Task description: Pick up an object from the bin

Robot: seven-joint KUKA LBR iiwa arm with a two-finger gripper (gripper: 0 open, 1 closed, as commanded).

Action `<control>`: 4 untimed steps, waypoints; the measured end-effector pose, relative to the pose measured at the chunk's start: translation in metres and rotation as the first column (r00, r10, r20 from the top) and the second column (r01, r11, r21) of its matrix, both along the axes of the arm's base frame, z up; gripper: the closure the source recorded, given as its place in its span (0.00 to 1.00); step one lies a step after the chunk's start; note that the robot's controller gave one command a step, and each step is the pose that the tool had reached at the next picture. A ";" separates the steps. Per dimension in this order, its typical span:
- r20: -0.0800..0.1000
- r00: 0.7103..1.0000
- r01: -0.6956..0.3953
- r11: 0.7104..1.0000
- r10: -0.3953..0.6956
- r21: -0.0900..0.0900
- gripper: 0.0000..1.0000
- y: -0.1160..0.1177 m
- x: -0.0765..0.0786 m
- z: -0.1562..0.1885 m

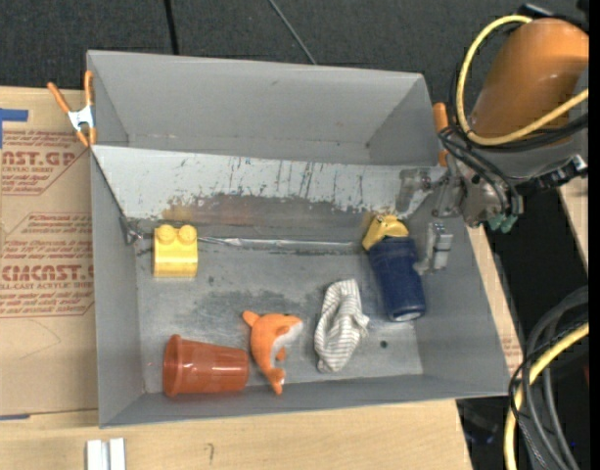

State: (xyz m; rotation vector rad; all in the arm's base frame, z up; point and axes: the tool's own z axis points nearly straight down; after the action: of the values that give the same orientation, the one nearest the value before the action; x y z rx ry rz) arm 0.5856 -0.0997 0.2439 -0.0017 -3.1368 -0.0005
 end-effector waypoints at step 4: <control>0.005 0.860 -0.510 0.860 0.510 0.002 0.00 0.057 -0.072 -0.088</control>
Offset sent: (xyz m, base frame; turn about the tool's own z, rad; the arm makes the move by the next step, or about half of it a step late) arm -0.0210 0.0501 -0.1739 -0.7610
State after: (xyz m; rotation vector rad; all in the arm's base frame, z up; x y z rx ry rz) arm 0.5140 -0.0431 0.1563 0.8292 -3.0296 -0.0029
